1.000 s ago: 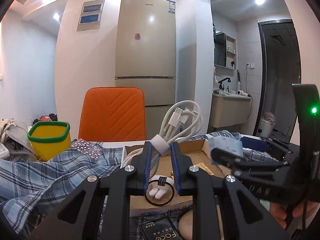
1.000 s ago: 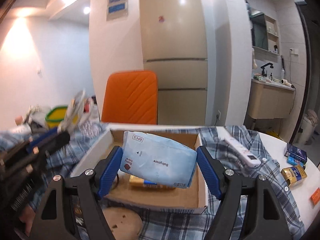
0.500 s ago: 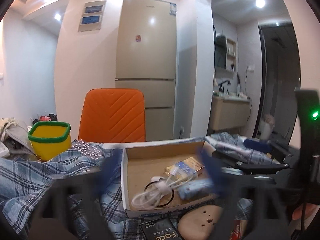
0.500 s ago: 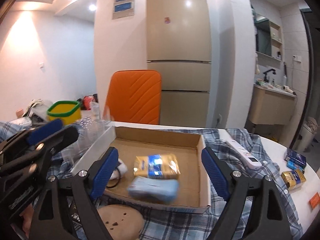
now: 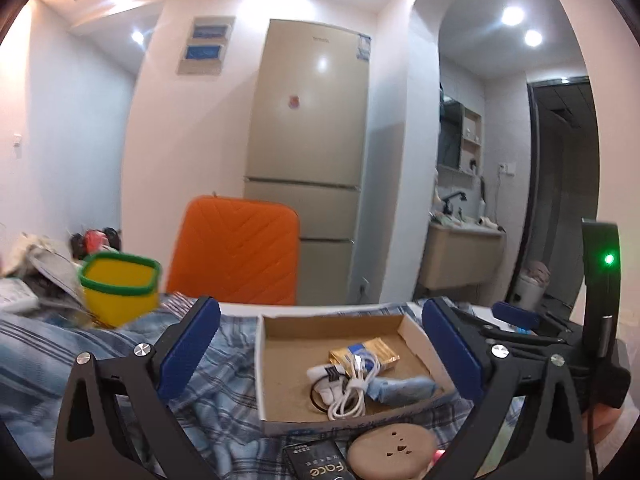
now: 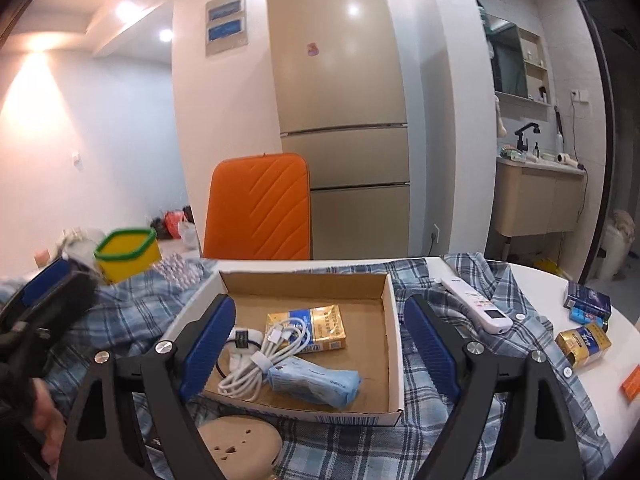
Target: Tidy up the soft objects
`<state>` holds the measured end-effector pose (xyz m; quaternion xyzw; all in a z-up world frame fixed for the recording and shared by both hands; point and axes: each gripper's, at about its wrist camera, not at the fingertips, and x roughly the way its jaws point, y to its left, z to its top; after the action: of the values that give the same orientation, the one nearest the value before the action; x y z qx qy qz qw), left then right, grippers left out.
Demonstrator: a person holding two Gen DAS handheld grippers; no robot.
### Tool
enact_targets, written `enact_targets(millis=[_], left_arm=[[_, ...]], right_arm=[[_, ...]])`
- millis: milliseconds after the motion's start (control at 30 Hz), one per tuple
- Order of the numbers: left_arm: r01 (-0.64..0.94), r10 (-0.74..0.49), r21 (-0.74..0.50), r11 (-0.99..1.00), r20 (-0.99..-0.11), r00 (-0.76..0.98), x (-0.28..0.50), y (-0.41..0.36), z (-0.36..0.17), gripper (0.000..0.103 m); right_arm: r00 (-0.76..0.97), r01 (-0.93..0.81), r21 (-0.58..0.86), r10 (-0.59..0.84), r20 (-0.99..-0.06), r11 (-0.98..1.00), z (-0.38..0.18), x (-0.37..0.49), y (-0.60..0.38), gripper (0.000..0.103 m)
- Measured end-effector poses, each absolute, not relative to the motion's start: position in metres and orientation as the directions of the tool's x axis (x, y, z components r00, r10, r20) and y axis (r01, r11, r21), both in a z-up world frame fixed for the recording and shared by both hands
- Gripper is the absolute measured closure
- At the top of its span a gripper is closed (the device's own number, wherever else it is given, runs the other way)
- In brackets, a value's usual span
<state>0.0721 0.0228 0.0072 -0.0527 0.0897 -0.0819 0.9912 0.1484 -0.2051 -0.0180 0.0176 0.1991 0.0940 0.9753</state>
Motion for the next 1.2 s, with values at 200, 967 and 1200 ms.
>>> enact_targets(millis=[200, 967, 1200], left_arm=[[0.179, -0.186, -0.077, 0.981, -0.097, 0.978, 0.031, 0.02, 0.031, 0.0], [0.165, -0.165, -0.018, 0.986, -0.149, 0.975, 0.004, 0.007, -0.018, 0.0], [0.118, -0.117, -0.006, 0.993, -0.129, 0.985, -0.002, 0.007, -0.019, 0.0]], right_arm=[[0.92, -0.179, 0.154, 0.221, -0.325, 0.972, 0.013, 0.125, -0.224, 0.011], [0.973, -0.113, -0.004, 0.11, -0.203, 0.994, -0.005, 0.028, -0.225, 0.0], [0.98, -0.13, -0.03, 0.124, -0.154, 0.991, -0.005, 0.013, -0.221, 0.0]])
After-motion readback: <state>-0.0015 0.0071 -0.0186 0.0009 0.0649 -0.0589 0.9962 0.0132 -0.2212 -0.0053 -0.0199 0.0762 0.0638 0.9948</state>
